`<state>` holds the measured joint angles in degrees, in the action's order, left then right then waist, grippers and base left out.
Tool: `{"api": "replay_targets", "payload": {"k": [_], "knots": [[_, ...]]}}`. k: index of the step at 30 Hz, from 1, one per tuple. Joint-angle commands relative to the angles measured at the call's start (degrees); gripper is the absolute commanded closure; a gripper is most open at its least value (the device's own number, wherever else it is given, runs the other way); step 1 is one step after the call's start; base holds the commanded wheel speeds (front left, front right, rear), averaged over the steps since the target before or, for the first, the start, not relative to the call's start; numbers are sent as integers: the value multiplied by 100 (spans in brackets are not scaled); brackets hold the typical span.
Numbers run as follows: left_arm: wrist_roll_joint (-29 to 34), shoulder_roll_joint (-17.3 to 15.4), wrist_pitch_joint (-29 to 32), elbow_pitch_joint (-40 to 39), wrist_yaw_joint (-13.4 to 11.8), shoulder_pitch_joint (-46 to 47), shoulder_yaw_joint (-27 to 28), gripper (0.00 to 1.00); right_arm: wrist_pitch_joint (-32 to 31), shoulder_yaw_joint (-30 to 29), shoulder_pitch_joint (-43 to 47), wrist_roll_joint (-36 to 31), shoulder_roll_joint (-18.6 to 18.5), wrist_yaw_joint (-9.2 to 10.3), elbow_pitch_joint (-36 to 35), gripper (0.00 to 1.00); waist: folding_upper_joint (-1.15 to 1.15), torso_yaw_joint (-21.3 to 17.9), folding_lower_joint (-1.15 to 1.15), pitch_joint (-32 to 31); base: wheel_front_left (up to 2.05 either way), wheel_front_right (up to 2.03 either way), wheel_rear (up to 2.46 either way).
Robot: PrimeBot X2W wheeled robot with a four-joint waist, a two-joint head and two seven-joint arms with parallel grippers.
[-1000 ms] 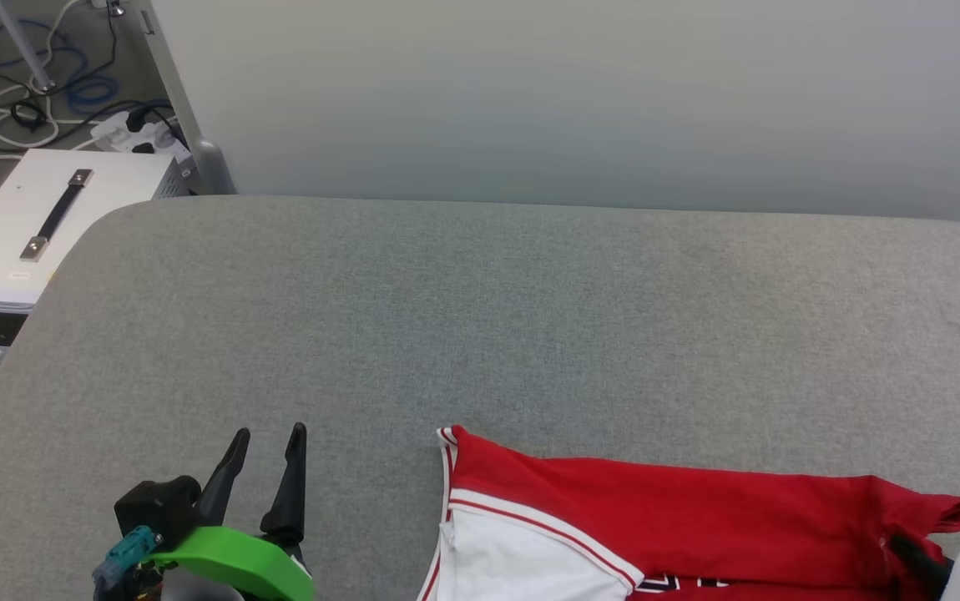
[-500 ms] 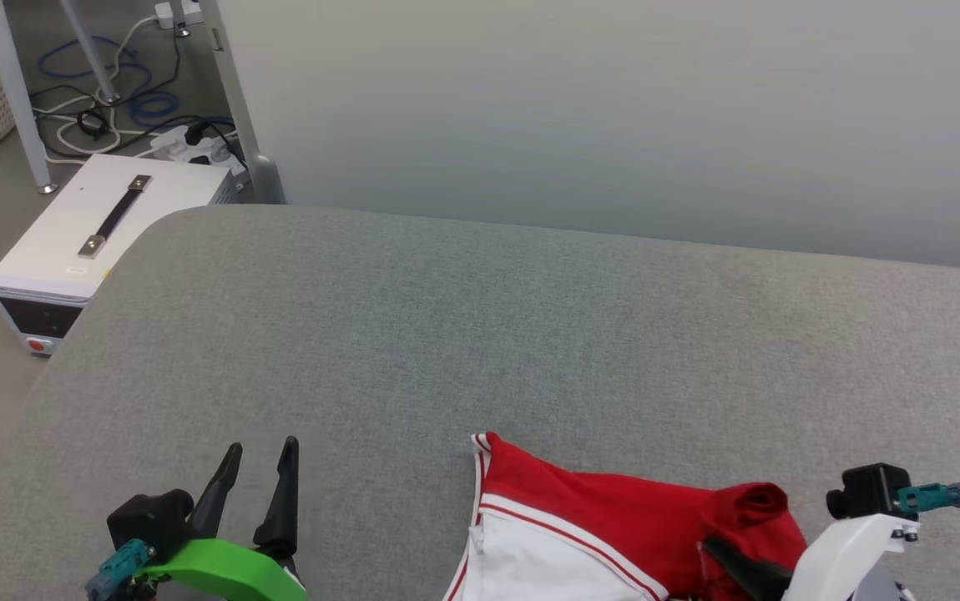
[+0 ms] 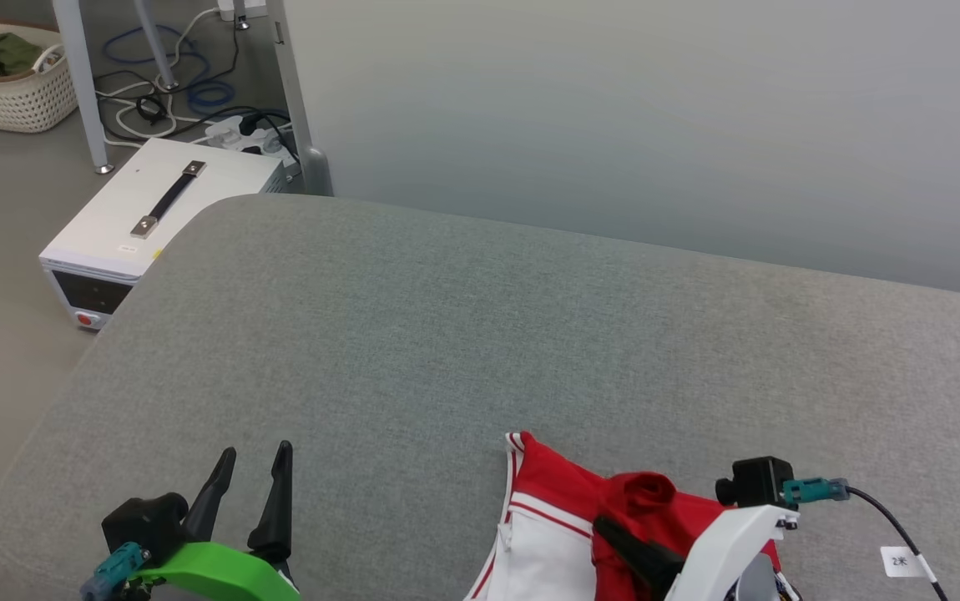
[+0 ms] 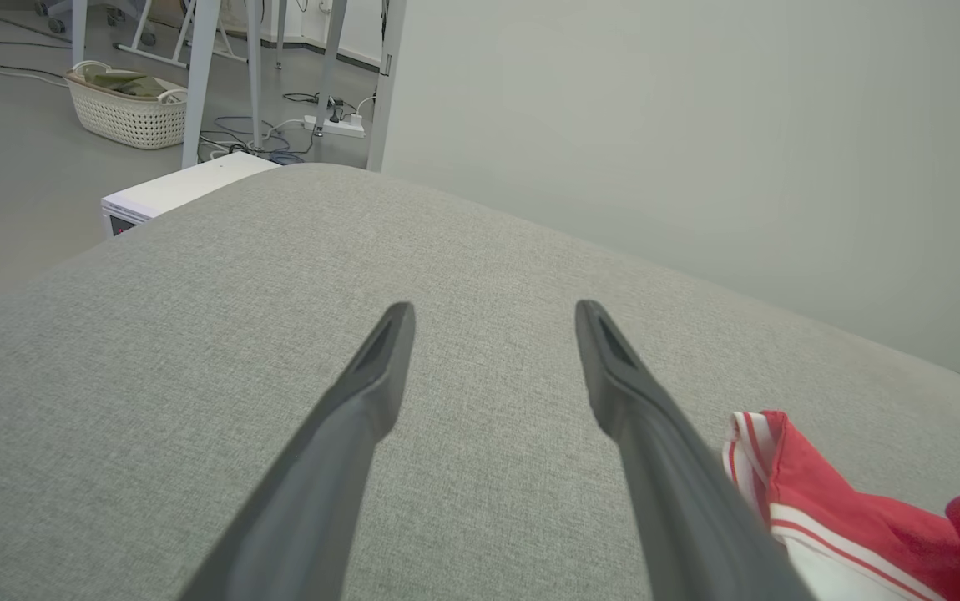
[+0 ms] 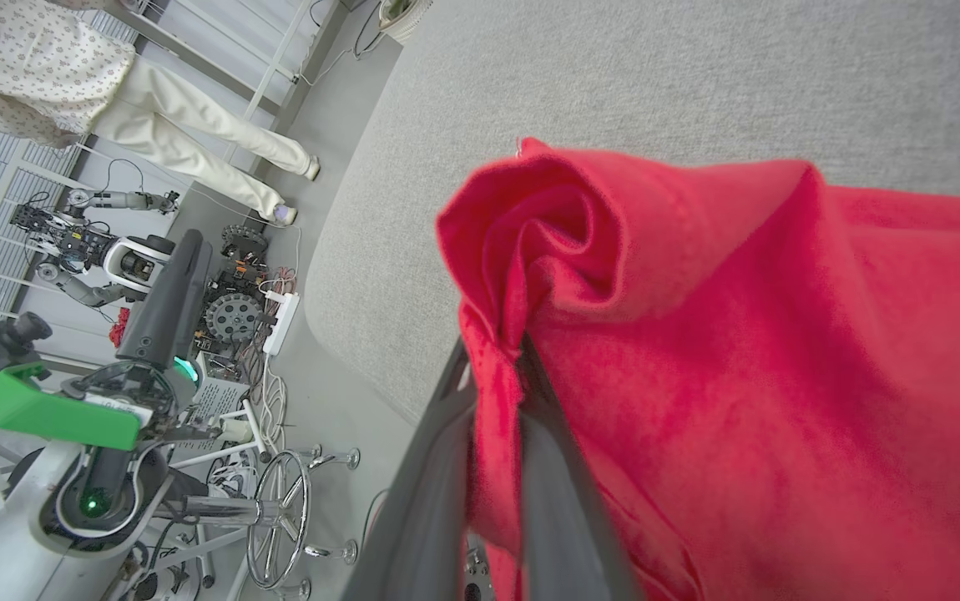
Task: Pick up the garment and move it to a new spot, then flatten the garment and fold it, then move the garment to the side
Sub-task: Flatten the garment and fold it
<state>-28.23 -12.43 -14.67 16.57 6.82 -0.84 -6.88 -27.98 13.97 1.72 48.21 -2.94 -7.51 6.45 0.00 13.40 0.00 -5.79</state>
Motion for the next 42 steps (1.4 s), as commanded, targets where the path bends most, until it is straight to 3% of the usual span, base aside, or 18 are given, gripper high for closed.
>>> {"api": "replay_targets", "payload": {"k": [1, 9, 10, 11, 12, 22, 27, 33, 42], "knots": [[-17, -20, -31, 11, 34, 2, -8, 0, 143, 87, -176, 54, 5, 2, 157, 100, 0, 87, 0, 50, 0, 0, 0], [-20, -2, -31, 22, 36, 72, -17, 0, 751, 534, -719, 77, 5, 2, 1216, 100, 0, 301, 0, 146, 0, 0, 0], [-22, 0, -31, 25, 37, 79, -18, 0, 837, 555, -782, 58, 5, 2, 1366, 71, 0, 326, 0, 159, 0, 0, 0], [-23, 0, -31, 29, 38, 81, -18, 0, 905, 579, -832, 49, 6, 2, 1475, 20, 0, 342, 0, 164, 0, 0, 0], [-23, -1, -32, 36, 38, 83, -18, 0, 968, 621, -889, 56, 6, 2, 1606, 0, 0, 361, 0, 169, 0, 0, 0], [-15, 5, -32, 69, 42, 59, 22, 0, 1166, 1531, -1282, 916, 6, 2, 1667, 0, 0, 346, 0, 144, 0, 0, 0], [4, 32, -32, 42, 42, 45, -1, 0, 1197, 1592, -1452, 911, 6, 2, 1673, 0, 0, 228, 0, 82, 0, 0, 0], [25, 63, -32, -62, 46, 22, -57, 0, 1232, 1264, -1693, -129, -85, 2, 1350, 0, 0, 18, 0, 21, 0, 0, 0], [47, 134, -32, -263, 51, 10, -179, 0, 1731, 685, -1797, -2155, -1215, 2, 299, 0, 0, -370, 0, -14, 0, 0, 0]]}}
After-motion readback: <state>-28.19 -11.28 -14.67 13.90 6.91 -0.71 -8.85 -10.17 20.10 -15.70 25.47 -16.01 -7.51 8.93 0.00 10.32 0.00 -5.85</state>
